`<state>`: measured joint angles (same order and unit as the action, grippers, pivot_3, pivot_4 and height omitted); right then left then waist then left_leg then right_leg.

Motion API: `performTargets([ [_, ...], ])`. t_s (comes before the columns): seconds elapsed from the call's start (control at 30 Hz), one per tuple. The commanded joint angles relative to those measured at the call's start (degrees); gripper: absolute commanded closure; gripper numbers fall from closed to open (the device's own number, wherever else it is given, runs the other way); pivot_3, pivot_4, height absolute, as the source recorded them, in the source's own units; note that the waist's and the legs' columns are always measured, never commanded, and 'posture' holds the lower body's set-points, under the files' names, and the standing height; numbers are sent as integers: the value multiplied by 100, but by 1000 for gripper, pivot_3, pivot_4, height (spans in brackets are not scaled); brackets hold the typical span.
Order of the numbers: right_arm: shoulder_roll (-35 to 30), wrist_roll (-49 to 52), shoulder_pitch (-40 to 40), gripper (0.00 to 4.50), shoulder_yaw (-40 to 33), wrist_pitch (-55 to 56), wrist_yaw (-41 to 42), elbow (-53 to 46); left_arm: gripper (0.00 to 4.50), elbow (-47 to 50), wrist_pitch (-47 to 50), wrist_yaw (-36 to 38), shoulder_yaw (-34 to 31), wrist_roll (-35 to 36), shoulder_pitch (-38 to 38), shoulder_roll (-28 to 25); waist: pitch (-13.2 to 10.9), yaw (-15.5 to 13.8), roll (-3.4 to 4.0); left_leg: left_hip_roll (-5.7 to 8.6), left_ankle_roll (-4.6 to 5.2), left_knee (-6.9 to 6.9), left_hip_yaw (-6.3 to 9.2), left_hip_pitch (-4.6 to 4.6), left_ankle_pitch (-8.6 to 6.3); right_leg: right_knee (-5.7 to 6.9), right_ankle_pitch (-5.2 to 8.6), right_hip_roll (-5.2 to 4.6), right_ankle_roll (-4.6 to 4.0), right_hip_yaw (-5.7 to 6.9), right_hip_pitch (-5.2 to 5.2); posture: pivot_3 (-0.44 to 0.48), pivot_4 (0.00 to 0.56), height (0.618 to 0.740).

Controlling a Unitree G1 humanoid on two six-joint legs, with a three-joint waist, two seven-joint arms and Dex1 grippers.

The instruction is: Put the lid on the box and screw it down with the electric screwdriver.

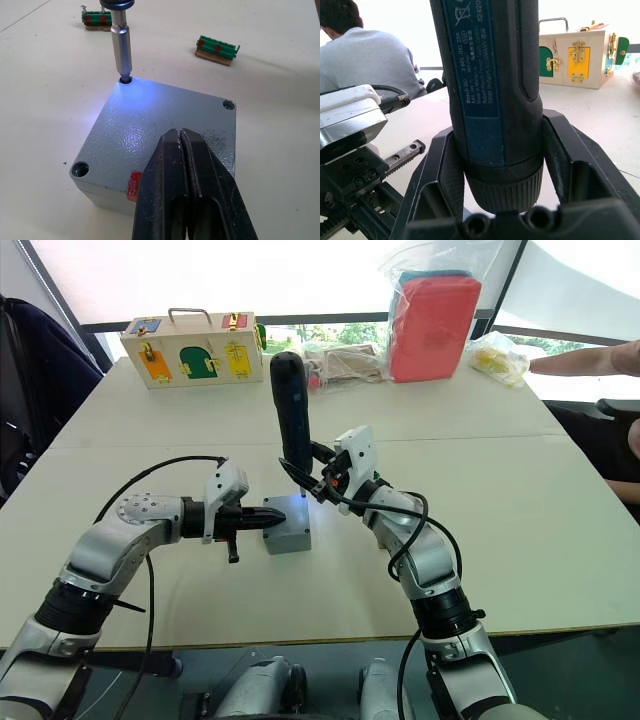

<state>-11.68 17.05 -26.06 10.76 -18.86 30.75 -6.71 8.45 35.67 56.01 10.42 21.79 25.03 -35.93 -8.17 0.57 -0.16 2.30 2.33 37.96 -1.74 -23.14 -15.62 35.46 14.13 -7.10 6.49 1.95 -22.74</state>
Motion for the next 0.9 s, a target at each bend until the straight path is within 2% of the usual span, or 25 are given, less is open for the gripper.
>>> performTargets([
  [0.03,-106,-212,211,2717,94,-301,-12,411,4500,-61,36,-5,116,-127,-29,-13,0,1,0,0,0,-1,0,0,0,-1,0,-1,0,0,0,0,150,740],
  [0.17,-74,-104,112,2717,-30,-305,-43,271,4500,-102,-5,4,136,-162,-19,-2,0,0,1,0,-2,-4,0,0,-2,-3,0,-3,-1,1,0,0,150,740],
  [0.33,-374,348,-230,2717,-440,-967,-22,-711,4500,-111,-66,33,166,-197,-57,-18,-6,-13,8,0,-4,-6,1,-11,-3,-5,0,-8,-2,2,-11,0,150,740],
  [0.47,-822,1129,-857,2717,-1139,-1858,-83,-1524,4500,-188,-205,20,142,-212,-69,31,-24,-29,26,5,-3,-6,-1,-42,-3,-6,-2,-17,-4,2,-46,0,150,740],
  [0.6,-1013,2076,-1609,2717,-1935,-2680,-385,-1750,4500,-255,-256,-60,-37,-73,-9,200,-48,-19,36,6,-2,-6,-1,-48,-3,-10,-2,-21,-4,6,-49,0,150,740],
  [0.7,-1126,2864,-2441,2717,-2709,-3728,-1064,-1407,4500,-88,31,41,-436,439,161,277,-62,25,41,5,-2,-13,-2,-57,-2,-7,-6,-20,3,6,-51,0,150,740],
  [0.8,-1867,3322,-3196,2717,-3221,-5751,-1312,-332,4500,130,256,363,-660,863,476,132,-67,15,39,3,-13,-6,-1,-121,9,11,-14,-19,15,8,-103,0,150,740],
  [0.9,-3134,3086,-3155,2717,-2630,-7130,-997,538,4500,438,375,555,-575,1005,779,11,-73,-55,30,3,-15,-2,4,-140,12,-5,-8,-26,-5,32,-103,0,150,740],
])
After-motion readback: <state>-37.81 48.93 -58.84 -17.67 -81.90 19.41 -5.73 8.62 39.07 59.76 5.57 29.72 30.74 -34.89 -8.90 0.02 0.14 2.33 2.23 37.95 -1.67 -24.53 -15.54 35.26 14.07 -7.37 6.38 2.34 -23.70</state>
